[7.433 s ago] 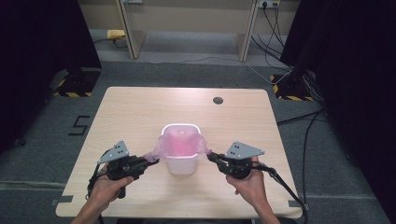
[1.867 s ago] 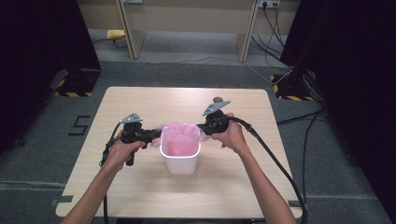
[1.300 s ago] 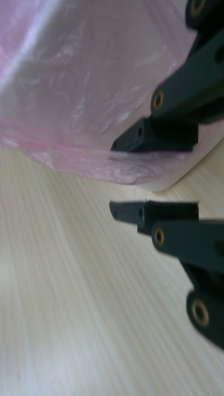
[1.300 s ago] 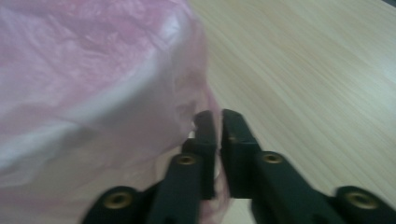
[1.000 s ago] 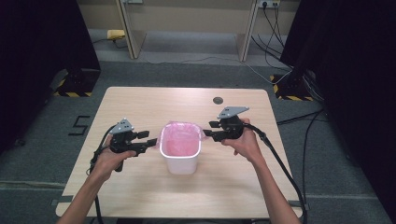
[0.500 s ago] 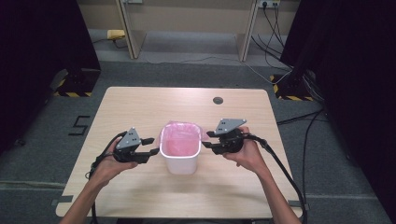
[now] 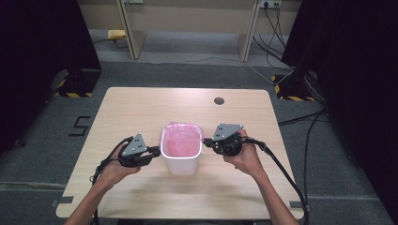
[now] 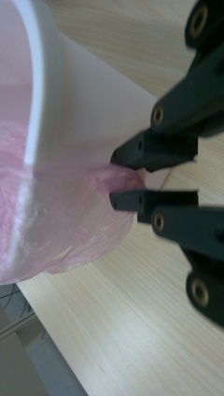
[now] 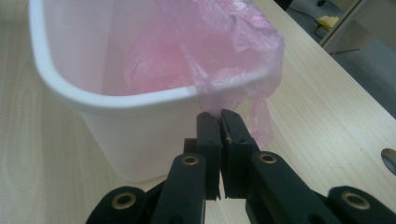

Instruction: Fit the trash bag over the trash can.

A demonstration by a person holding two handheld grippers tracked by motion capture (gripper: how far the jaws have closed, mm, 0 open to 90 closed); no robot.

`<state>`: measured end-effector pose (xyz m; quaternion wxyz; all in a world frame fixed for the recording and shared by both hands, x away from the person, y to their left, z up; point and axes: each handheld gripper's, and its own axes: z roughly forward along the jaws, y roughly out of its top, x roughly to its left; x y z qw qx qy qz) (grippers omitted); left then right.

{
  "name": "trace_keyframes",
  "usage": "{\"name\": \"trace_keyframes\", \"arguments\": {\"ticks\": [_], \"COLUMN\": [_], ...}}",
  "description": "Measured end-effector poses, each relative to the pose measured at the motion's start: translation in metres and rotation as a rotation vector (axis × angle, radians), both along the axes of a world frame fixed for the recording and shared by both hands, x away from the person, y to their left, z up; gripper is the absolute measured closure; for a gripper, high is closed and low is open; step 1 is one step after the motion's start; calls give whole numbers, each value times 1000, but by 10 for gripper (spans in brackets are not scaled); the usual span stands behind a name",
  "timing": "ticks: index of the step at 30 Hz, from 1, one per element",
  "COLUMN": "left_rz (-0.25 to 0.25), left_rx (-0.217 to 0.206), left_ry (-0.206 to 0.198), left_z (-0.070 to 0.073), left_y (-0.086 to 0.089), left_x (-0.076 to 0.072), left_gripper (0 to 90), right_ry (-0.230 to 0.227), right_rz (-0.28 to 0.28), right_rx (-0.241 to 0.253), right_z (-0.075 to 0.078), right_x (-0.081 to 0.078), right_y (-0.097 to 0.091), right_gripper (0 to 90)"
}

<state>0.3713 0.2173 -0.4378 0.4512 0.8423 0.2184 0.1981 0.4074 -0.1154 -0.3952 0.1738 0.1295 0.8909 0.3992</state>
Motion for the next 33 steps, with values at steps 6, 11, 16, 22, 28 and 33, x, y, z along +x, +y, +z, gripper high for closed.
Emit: {"name": "trace_keyframes", "arguments": {"ticks": [6, 11, 16, 22, 28, 33], "left_rz": [-26, -27, -26, 1, 35, 55], "left_rx": [58, 88, 105, 88, 49, 22], "left_ry": [-69, -57, -53, -61, -95, -111], "left_z": [1, -2, -8, -12, 2, 8], "left_y": [-2, 1, -1, -4, 2, -1], "left_x": [-16, -21, -18, -17, -24, -30], "left_gripper": [881, 883, 884, 822, 747, 718], "right_ry": [4, 21, 30, 14, -55, -78], "right_rz": [46, 86, 120, 104, 3, -50], "right_rx": [-26, -45, -91, -91, -15, 82], "right_z": [-4, -12, -20, -22, 5, 23], "right_x": [-15, -24, -31, -39, -44, -41], "right_y": [0, 3, 8, 11, -6, -7], "right_gripper": [898, 900, 900, 900, 729, 620]}}
